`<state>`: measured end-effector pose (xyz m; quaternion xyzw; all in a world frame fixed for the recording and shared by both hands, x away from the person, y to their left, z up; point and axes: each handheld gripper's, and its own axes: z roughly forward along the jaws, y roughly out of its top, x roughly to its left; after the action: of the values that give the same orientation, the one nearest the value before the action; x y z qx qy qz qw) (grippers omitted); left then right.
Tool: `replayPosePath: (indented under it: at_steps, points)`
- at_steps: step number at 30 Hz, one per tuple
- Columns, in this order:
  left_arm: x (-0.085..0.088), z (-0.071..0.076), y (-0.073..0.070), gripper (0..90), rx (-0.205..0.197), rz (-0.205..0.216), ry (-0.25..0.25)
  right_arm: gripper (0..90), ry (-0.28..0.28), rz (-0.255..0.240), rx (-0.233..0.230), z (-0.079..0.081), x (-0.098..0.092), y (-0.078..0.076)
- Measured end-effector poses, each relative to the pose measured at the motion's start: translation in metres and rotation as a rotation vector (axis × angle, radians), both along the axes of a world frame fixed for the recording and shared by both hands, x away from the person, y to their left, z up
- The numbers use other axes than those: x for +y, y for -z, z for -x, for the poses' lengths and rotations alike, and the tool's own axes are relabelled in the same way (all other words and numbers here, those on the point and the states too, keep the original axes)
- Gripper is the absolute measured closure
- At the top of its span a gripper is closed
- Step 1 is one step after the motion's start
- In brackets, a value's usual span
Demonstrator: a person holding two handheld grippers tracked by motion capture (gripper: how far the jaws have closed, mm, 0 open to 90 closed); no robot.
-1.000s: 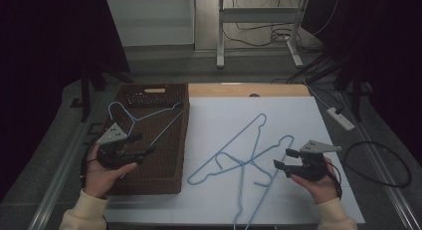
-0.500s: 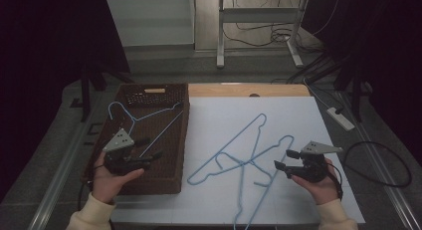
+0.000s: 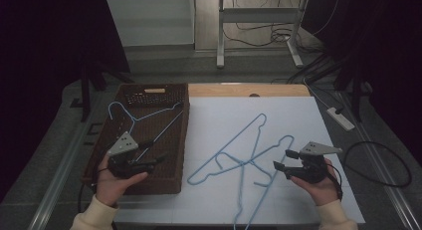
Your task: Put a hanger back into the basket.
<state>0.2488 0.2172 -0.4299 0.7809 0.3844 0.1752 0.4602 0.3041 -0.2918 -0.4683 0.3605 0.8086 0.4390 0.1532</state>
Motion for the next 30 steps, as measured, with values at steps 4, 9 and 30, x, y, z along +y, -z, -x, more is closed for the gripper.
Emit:
replayPosePath:
  at_steps: [4,9,30]
  points:
    - [-0.002,0.000,0.002,34.0,-0.004,-0.004,0.009,33.3,-0.006,0.008,-0.003,-0.001,0.003,-0.001]
    - [-0.002,0.000,0.004,34.0,-0.002,-0.002,0.012,35.1,-0.017,0.016,0.017,-0.008,0.009,-0.002]
    - [-0.012,0.002,0.010,34.0,0.021,-0.014,0.047,36.2,-0.159,0.273,0.217,-0.063,0.108,0.008]
